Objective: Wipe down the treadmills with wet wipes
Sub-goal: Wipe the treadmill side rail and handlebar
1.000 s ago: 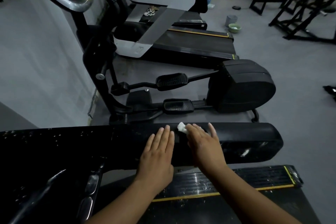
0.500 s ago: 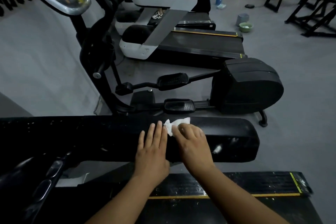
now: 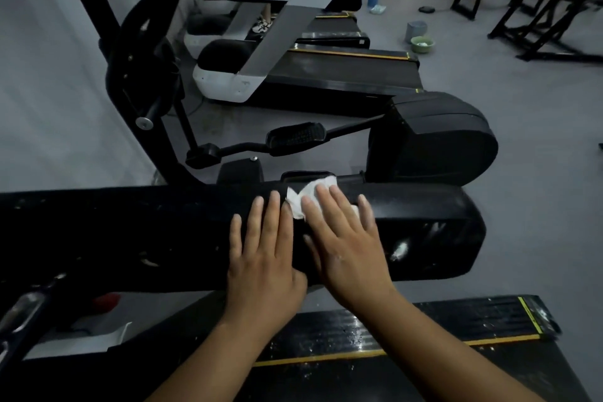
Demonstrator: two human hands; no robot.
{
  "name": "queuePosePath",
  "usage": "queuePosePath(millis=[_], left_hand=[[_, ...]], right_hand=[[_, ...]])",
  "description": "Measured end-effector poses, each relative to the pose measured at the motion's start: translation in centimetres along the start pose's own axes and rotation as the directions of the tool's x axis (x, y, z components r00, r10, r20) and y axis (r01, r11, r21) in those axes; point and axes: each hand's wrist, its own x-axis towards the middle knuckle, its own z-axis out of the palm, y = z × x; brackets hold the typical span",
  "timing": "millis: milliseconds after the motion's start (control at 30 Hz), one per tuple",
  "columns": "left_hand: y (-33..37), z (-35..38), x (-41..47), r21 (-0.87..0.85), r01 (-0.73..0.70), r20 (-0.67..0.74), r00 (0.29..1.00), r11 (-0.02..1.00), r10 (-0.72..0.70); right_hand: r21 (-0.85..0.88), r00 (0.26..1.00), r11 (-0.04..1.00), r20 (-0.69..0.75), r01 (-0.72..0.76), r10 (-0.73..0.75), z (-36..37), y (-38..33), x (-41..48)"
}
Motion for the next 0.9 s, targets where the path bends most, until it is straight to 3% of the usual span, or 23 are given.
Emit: queuePosePath(millis=[133, 267, 367, 467, 567, 733, 900], left_hand=[[1.5, 3.4, -1.3, -0.055, -0.104, -0.156, 0.983, 0.993, 0.095], [2.2, 6.6, -0.8, -0.069, -0.090, -0.315, 0.947, 0.994, 0.064], [3.1, 8.3, -0.5, -0.047, -0.075, -0.481, 0.876, 0.996, 0.043], [4.5, 11.8, -1.2, 0.032, -0.130, -0.580, 0.805, 0.991, 0.125], [6.3, 15.5, -1.9, 0.090, -0.171, -0.631, 0.753, 0.981, 0.189], [8.9, 16.9, -0.3, 0.135, -0.191, -0.649, 0.724, 0.972, 0.233], [9.1, 17.0, 2.1, 0.249, -0.155, -0.686, 0.669, 0.956, 0.288]], right_hand=[[-0.018, 0.984, 1.000, -0.176, 0.018, -0.021, 1.7, 0.4, -0.8], [-0.047, 0.943, 0.999, -0.329, 0.027, -0.041, 3.5, 1.3, -2.0], [-0.089, 0.910, 0.996, -0.412, 0.022, -0.057, 5.2, 2.4, -3.9], [-0.145, 0.883, 0.989, -0.465, -0.004, -0.065, 7.8, 4.4, -6.4], [-0.171, 0.878, 0.983, -0.477, -0.060, -0.030, 10.6, 7.3, -9.6], [-0.138, 0.843, 0.968, -0.527, -0.210, 0.108, 11.5, 13.8, -12.2], [-0.018, 0.770, 0.978, -0.619, -0.208, 0.152, 8.6, 14.4, -9.1]])
